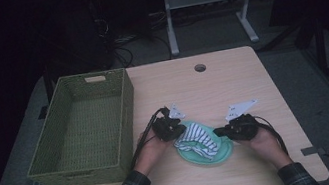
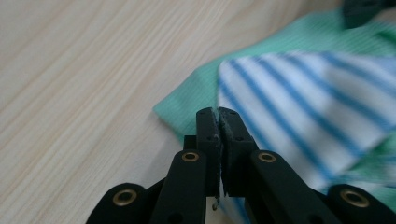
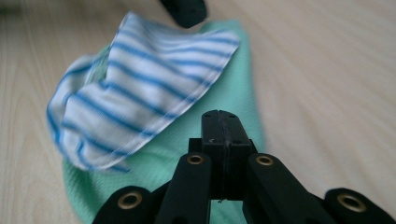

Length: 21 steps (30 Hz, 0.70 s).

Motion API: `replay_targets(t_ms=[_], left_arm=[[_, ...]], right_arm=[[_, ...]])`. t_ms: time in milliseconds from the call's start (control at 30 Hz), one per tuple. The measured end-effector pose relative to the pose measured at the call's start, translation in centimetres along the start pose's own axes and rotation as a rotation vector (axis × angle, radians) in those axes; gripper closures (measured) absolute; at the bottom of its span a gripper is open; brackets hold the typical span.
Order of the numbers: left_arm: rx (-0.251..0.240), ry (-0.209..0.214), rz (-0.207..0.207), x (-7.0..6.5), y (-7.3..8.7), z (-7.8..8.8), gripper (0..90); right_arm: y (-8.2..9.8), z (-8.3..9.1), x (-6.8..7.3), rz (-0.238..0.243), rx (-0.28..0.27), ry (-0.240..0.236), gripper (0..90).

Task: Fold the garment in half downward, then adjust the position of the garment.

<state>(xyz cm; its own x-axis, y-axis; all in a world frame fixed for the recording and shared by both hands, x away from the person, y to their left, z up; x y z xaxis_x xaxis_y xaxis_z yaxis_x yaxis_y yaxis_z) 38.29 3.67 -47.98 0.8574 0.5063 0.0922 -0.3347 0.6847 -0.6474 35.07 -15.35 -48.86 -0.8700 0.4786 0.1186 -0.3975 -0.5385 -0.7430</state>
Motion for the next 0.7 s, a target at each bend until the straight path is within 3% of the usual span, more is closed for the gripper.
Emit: replay_targets(t_ms=[133, 267, 467, 700], left_arm=[[-0.068, 0.071, 0.016, -1.8, -0.8, 1.5, 86.9], [-0.080, 0.130, -0.005, -4.3, -0.7, 2.0, 86.9], [-0.022, 0.170, -0.050, -7.0, 0.6, 1.1, 86.7], [0.036, 0.170, -0.078, -7.5, 1.9, 0.4, 87.9]], right_arm=[[-0.8, 0.4, -0.9, -0.012, -0.027, 0.016, 89.9], [-1.5, 0.2, -1.7, -0.021, -0.044, 0.023, 89.9], [-2.1, -0.8, -2.8, -0.036, -0.037, 0.026, 89.9], [-1.6, -2.2, -3.3, -0.053, 0.000, 0.017, 89.9]])
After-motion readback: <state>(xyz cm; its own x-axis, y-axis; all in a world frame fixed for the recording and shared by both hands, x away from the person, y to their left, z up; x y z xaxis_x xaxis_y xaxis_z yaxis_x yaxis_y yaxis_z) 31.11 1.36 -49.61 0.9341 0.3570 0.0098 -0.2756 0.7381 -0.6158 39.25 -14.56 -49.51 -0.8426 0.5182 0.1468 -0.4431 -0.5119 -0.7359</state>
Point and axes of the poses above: each handheld gripper's, and its own axes: z roughly backward along the jaws, y roughly out of its underside, x roughly to its left, the point moved 6 cm from there along -z, roughly forward along the jaws, and after that the axes turned 4 degrees about -y, right-handed, at the moved point
